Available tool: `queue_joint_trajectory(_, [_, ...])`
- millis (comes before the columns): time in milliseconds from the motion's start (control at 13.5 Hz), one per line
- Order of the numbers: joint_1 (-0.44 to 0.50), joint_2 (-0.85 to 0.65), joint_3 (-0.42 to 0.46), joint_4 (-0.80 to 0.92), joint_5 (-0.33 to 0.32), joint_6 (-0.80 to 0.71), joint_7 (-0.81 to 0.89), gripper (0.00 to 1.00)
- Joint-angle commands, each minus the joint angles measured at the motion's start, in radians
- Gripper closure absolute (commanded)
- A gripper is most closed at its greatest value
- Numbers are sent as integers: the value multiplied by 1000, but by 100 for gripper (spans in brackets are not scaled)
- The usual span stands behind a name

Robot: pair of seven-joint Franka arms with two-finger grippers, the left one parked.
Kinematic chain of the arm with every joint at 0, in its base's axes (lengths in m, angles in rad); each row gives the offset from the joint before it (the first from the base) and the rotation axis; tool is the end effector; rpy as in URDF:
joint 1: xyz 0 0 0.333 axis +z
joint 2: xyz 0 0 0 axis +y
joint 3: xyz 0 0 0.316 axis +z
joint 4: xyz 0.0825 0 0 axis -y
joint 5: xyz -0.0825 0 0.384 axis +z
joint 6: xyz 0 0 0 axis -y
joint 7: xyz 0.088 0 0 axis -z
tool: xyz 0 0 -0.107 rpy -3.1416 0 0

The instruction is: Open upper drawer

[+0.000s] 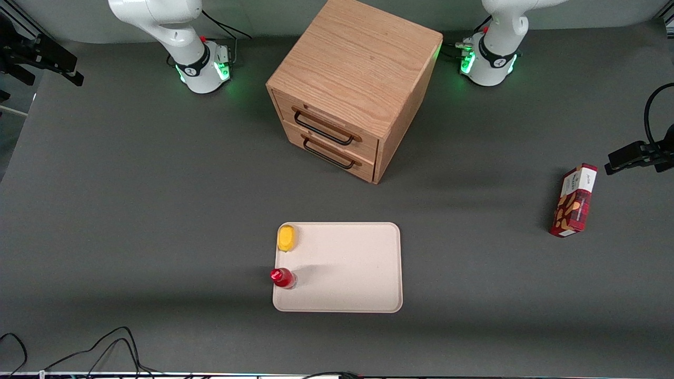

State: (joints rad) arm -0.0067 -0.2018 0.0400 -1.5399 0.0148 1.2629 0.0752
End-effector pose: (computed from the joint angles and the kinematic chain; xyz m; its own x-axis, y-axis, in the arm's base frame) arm 0.4515 0.0196 0.7146 0.9964 -0.0389 -0.0756 -0.0391 -0.9992 -0.0007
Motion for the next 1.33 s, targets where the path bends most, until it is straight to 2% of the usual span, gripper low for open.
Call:
queue_joint_trajectory(0, [-3, 19, 29, 38, 83, -49, -122, 0])
queue_joint_trajectory(148, [-3, 62, 78, 59, 140, -48, -129, 0])
queue_joint_trajectory(370, [-1, 186, 217, 159, 247, -53, -144, 0])
queue_joint_trajectory(519, [1, 254, 280, 153, 345, -42, -277, 0])
queue_joint_trajectory(593, [-1, 316, 326, 155, 365, -37, -349, 0])
queue_joint_trajectory(815, [7, 428, 440, 149, 350, 60, -429, 0])
queue_joint_trajectory(963, [13, 531, 530, 144, 309, 154, -425, 0])
queue_joint_trajectory(1111, [19, 600, 578, 117, 265, 251, -423, 0])
queue_joint_trajectory(1259, [24, 628, 603, 57, 252, 363, -425, 0])
